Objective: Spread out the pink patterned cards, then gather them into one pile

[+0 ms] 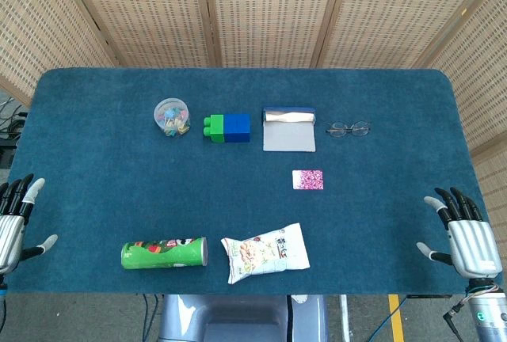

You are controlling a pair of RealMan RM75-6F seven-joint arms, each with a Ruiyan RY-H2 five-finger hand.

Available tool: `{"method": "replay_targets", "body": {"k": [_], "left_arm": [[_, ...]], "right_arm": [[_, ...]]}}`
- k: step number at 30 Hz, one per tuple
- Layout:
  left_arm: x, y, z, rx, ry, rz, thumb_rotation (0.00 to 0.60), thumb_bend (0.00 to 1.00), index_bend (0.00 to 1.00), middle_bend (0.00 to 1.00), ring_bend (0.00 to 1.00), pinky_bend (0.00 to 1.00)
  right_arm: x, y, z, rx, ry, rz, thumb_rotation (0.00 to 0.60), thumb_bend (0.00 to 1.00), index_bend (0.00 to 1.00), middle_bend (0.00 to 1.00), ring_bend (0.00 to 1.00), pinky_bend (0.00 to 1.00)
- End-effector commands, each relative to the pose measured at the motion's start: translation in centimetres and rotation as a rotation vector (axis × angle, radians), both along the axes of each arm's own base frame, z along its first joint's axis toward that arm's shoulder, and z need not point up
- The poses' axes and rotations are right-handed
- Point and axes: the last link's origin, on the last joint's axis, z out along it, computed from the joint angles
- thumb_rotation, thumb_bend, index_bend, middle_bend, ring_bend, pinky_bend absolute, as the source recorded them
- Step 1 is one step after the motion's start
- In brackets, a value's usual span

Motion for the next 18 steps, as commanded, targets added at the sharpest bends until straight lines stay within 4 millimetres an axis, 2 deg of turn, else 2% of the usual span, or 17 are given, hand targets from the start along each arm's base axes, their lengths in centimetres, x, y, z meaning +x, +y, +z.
{"method": "replay_targets", "body": {"k": [1,9,18], "left_arm": [[0.0,0.0,0.0,-0.001,0.0,0.001,0.6,0.04,0.0,0.0,0.0,0.0],[0.3,0.0,0.2,-0.003,0.004,-0.007,0.6,0.04,0.0,0.0,0.0,0.0],[1.3,0.1,1.2,-0.002,0.014,-0.028,0.6,0.04,0.0,0.0,0.0,0.0]], "right_arm": [[0.0,0.0,0.0,0.004,0.002,-0.001,0.6,0.1,0.21,0.15,0.07,0.13],[0.3,-0.2,0.0,0.022,-0.016,0.01,0.6,0.1,0.21,0.15,0.07,0.13],[1.6,-1.7,0.5,0.053,-0.06,0.068,0.6,0.1,0.19,0.16,0.07,0.13]]}}
